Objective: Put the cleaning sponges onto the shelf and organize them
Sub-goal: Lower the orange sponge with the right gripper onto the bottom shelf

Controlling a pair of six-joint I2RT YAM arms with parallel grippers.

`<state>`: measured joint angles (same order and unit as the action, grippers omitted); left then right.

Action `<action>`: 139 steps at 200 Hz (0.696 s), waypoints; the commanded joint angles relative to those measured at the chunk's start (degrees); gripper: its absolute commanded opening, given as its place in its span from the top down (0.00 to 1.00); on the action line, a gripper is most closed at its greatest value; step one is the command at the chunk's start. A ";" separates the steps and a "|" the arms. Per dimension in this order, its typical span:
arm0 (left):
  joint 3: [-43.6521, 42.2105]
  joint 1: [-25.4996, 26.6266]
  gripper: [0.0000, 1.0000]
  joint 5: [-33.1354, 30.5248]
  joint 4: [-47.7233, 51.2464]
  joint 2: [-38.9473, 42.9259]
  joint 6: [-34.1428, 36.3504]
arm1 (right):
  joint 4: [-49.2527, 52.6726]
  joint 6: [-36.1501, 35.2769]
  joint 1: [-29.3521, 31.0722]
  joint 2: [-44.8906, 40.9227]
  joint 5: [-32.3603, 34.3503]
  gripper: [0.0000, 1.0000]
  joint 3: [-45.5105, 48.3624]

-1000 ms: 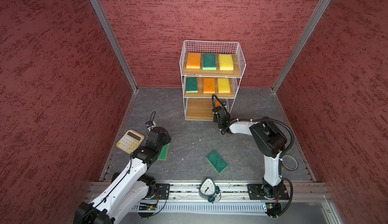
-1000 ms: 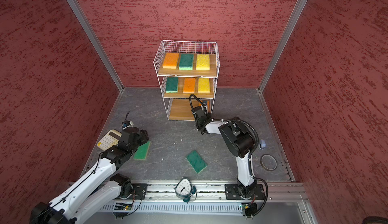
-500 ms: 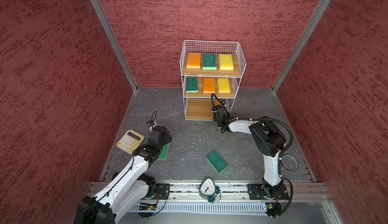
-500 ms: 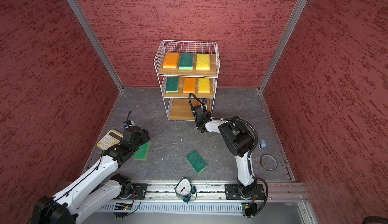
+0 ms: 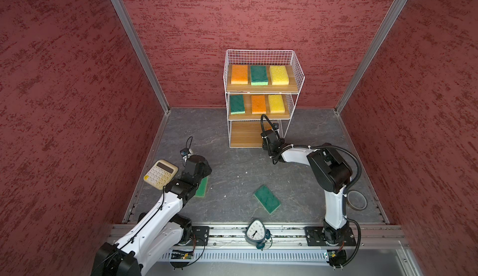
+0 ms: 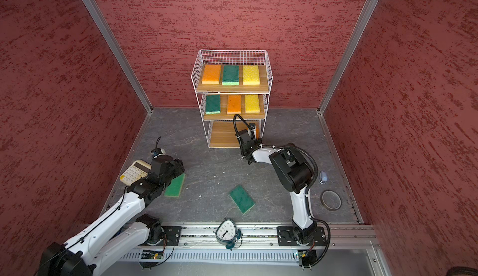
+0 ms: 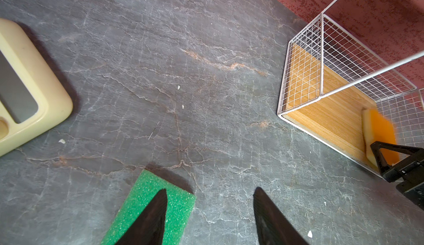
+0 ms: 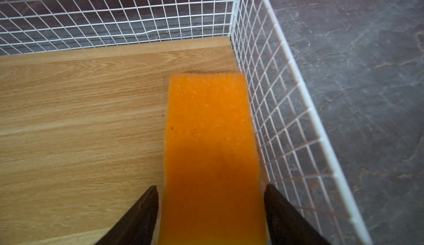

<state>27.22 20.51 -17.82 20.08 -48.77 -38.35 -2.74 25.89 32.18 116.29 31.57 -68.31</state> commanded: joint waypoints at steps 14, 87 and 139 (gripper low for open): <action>-0.38 -0.30 0.39 0.51 0.23 0.87 -0.50 | 1.45 1.16 -0.90 -0.21 1.65 0.22 -0.87; -0.86 -0.29 0.39 0.86 0.74 1.99 -1.00 | 1.86 1.74 1.69 -3.42 2.37 0.19 0.39; -0.94 -0.21 0.39 1.20 1.40 3.03 -1.09 | 2.88 3.37 2.73 -8.45 2.33 0.18 3.36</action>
<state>27.00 20.51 -16.95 20.45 -46.70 -39.16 -0.67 28.05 34.59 111.66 32.47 -65.89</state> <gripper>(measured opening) 0.610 0.815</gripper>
